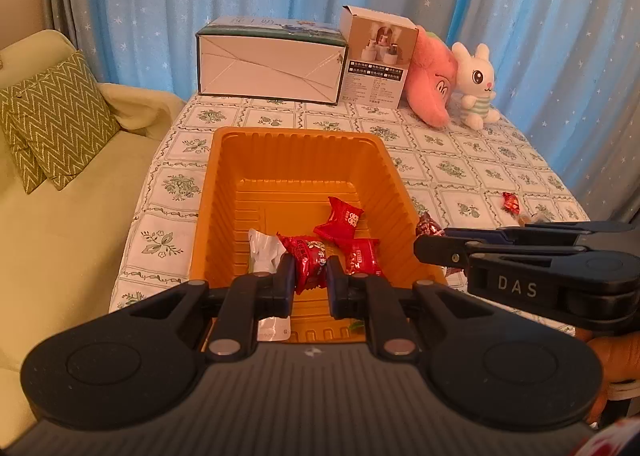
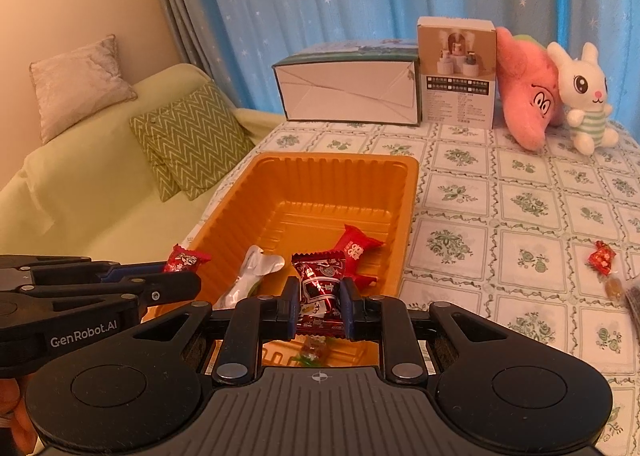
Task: Organize snacks
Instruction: 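Lower both snacks into the tray and open both tools, then withdraw both tools from the tray toward the remaining snacks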
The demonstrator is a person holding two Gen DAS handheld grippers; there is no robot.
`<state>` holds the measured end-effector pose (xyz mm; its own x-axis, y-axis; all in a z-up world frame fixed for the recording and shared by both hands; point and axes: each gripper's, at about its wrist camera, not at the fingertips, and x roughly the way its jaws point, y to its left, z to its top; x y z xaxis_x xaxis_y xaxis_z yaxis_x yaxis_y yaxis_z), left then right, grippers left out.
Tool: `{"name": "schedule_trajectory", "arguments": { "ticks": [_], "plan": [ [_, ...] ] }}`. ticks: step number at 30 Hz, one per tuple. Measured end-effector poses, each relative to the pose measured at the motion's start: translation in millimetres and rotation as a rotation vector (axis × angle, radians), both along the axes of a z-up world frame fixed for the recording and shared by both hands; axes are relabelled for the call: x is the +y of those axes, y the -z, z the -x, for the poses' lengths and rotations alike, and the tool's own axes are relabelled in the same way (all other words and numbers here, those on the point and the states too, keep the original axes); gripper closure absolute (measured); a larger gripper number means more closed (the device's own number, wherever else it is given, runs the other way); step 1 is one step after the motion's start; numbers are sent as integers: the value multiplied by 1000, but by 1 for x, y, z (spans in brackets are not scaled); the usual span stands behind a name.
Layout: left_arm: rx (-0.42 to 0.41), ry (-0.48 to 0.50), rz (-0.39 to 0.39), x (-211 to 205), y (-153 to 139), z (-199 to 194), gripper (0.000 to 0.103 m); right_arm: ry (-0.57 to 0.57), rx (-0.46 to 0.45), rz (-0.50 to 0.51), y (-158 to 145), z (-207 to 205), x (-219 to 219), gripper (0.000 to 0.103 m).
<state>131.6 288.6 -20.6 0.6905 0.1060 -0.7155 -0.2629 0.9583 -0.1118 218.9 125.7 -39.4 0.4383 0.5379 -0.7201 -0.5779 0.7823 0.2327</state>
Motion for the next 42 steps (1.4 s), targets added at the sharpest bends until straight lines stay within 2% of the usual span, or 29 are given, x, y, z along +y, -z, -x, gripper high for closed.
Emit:
{"name": "schedule_trajectory", "arguments": {
  "ticks": [12,18,35,38,42],
  "plan": [
    [34,27,-10,5,12,-20,89,6,22,-4,8,-11,6,81],
    [60,13,-47,2,18,-27,83,5,30,-4,9,-12,6,81],
    [41,-67,-37,19,4,13,83,12,48,-36,5,-12,8,81],
    [39,-74,-35,20,4,16,83,-12,54,-91,6,-14,12,81],
    [36,-82,-44,19,2,22,83,-38,67,-94,8,-15,15,78]
  ]
}}
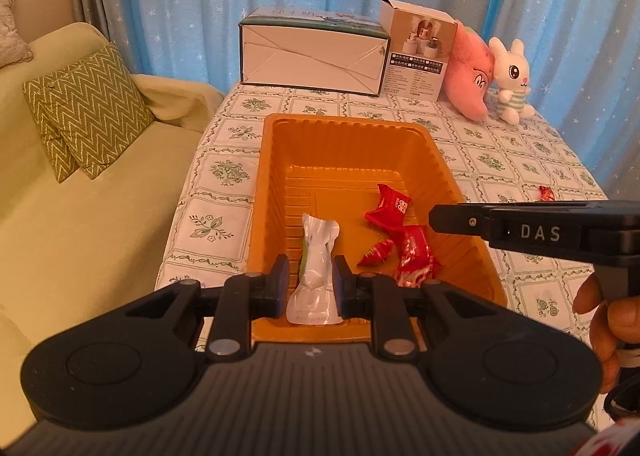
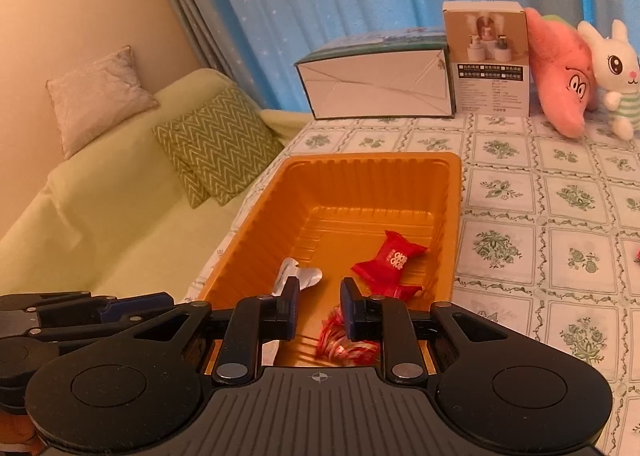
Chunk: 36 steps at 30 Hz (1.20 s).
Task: Organize snacks
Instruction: 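Withdraw both tools from the tray toward the remaining snacks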
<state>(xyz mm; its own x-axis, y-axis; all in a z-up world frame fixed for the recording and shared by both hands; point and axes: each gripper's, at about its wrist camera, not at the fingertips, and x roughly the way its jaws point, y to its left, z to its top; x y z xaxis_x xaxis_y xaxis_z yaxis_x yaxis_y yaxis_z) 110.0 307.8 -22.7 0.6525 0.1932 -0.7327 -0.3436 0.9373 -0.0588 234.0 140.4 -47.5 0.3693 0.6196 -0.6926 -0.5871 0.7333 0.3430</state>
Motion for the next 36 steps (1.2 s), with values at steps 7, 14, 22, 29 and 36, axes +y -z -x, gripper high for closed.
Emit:
{"name": "schedule_trajectory", "arguments": {
  "ticks": [7,14,22,29,36],
  "plan": [
    [-19,10,9,-14,-7,10,83,99,16,20,0,13,-33,66],
    [-36,27,26,-43,-15,24,83,177,-10,69,-12,38,-73,66],
    [-54,67,31,-83,-23,33,77,240,-59,92,-26,65,-120,66],
    [-63,130,42,-125,-21,27,67,290,-98,132,-32,83,-166,50],
    [-60,198,50,-163,-19,13,55,406,-93,149,-33,90,-223,47]
  ]
}}
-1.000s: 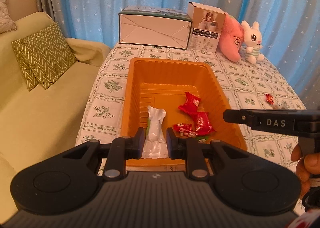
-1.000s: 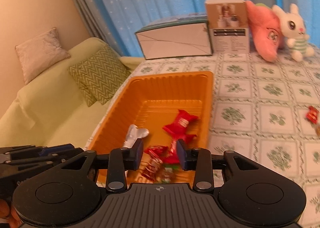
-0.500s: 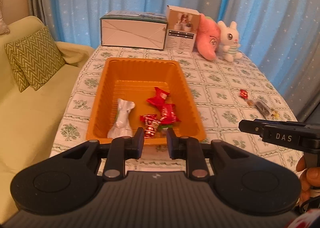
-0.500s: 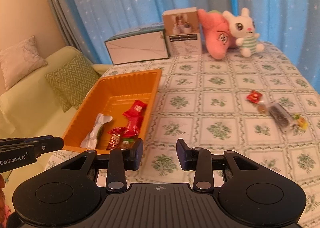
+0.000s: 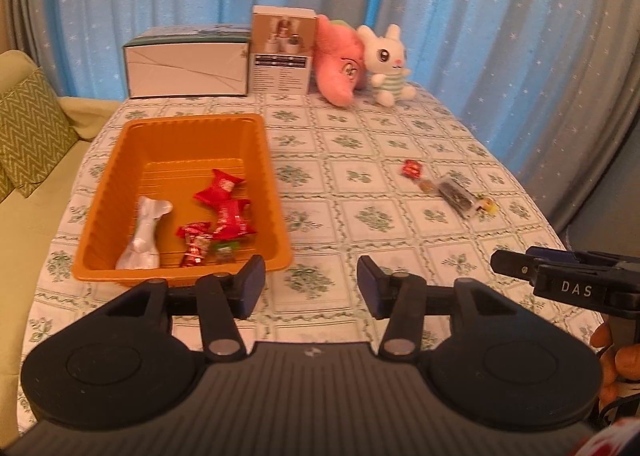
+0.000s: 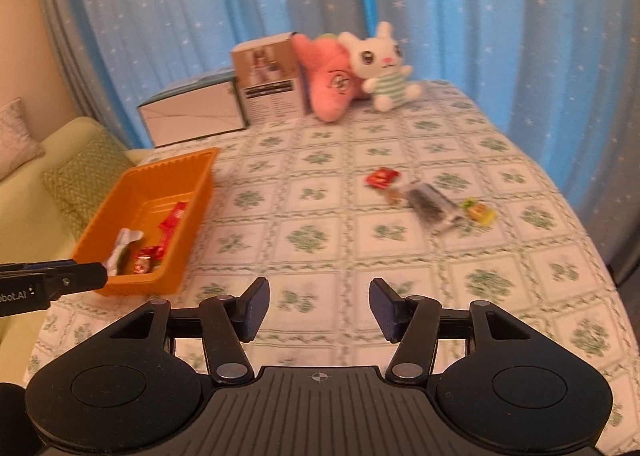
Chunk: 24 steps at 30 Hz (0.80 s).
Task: Organize snacks
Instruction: 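Withdraw both tools from the tray toward the remaining snacks, then reach the right tool to the yellow candy and close on it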
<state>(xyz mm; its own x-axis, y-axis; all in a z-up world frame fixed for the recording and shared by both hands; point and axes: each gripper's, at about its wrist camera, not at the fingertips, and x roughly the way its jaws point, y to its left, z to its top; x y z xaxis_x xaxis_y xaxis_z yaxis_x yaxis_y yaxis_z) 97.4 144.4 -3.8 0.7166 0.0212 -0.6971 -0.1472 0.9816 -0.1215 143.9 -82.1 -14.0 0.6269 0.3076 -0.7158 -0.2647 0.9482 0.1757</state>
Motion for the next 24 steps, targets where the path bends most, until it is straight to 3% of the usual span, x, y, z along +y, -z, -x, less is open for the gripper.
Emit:
{"name": "schedule_trajectory", "arguments": {
  "ticks": [11,24],
  "plan": [
    [-2,53,10,-47,2,-22,49,148,-6,5,-6,3,-68,47],
    [12,84,24,-71,7,-48,49,184,-4,11,1,-8,-94,47]
  ]
}}
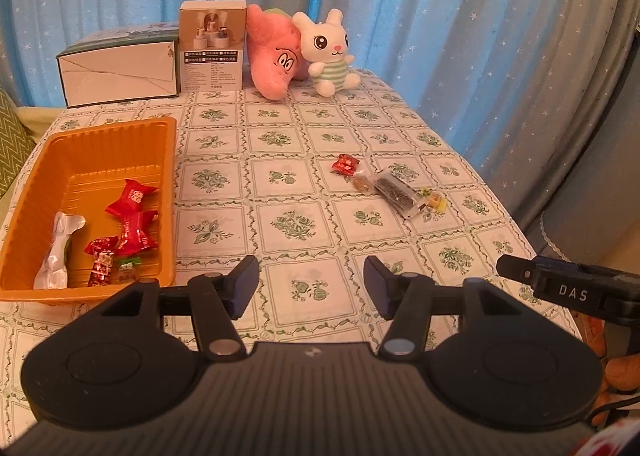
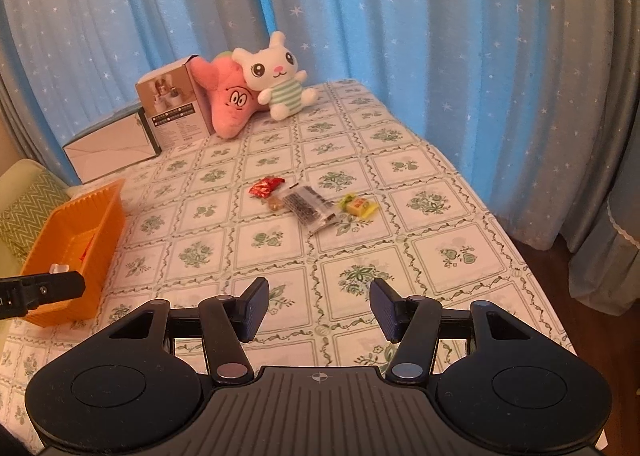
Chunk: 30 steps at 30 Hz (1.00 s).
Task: Organize snacks
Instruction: 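Reach the right tool to the yellow candy and close on it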
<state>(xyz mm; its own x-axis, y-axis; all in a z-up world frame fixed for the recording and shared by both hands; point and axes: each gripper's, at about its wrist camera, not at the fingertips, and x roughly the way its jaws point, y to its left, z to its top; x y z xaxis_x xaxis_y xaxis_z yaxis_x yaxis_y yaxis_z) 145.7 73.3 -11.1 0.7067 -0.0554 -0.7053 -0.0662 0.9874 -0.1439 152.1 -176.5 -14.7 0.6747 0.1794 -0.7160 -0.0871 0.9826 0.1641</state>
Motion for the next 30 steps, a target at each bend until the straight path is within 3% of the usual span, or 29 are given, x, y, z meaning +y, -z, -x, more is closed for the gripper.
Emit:
{"name": "schedule_trajectory", "arguments": {
  "ticks": [11,30],
  "plan": [
    [15,29,14,-15,10,-39,49,-18,3,37,17,-36,-22,47],
    [65,36,27,-27,57,-118,49,-164,3,106,77,-147,-41,47]
  ]
}}
